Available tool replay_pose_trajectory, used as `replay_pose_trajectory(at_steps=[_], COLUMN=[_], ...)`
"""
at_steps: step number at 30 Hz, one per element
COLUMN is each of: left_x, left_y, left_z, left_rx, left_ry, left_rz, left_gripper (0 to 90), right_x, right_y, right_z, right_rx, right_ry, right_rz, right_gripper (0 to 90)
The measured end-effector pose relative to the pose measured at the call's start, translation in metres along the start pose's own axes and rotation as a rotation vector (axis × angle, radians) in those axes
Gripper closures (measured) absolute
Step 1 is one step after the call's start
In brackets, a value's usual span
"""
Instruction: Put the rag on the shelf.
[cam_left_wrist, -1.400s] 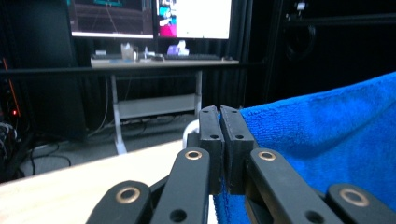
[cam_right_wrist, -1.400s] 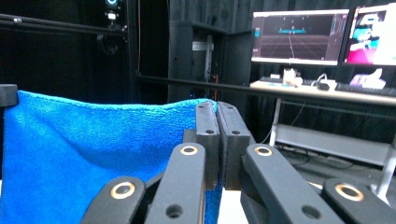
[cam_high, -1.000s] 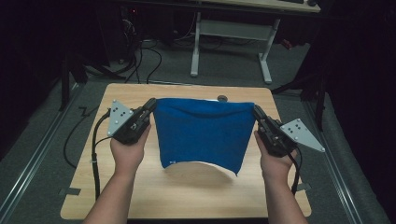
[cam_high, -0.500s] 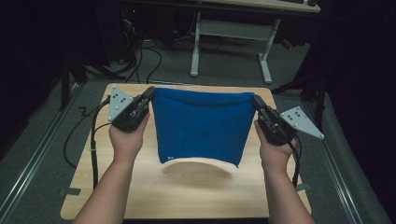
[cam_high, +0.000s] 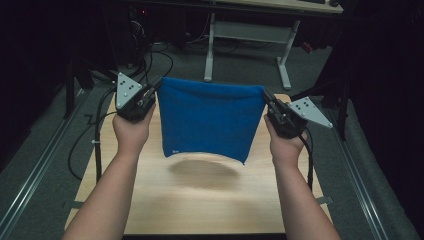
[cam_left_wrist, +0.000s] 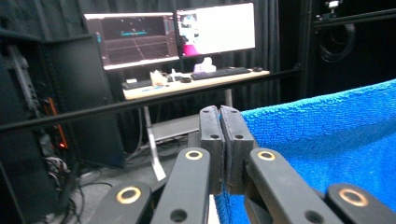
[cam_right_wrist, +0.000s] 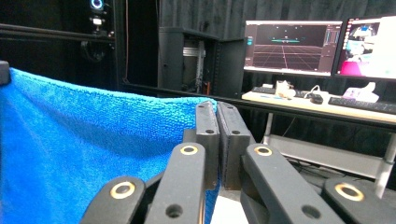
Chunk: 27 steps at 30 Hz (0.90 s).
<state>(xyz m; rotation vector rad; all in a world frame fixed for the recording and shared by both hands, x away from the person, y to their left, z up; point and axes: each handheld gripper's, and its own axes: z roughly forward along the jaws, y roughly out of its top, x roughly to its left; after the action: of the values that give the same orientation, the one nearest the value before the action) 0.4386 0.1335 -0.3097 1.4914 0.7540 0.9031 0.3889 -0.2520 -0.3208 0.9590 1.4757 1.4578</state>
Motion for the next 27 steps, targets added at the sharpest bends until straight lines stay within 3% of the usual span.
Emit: replay_pose_trajectory(at_steps=[5,10,17,27], left_x=[0.008,0.012,0.019,0.026], left_y=[0.004,0.006,0.001,0.006], left_z=[0.016,0.029,0.049,0.072], left_rx=[0.012,0.007,0.060,0.074], left_ry=[0.018,0.051,0.073,0.087], left_rz=[-0.002,-0.011,-0.007,0.013], left_gripper=[88.9,88.9,88.9,88.8], right_x=[-0.006,-0.009,-0.018,-0.028], right_y=[0.008,0.013,0.012,0.021], right_z=[0.019,0.037,0.063,0.086], right_rx=[0.002,0.005,0.040,0.066], right_ry=[-0.008,-0.034,-0.052,-0.075], right_rz=[0.009,-0.012,0.002,-0.039], right_gripper=[88.8,88.8,88.8,88.8])
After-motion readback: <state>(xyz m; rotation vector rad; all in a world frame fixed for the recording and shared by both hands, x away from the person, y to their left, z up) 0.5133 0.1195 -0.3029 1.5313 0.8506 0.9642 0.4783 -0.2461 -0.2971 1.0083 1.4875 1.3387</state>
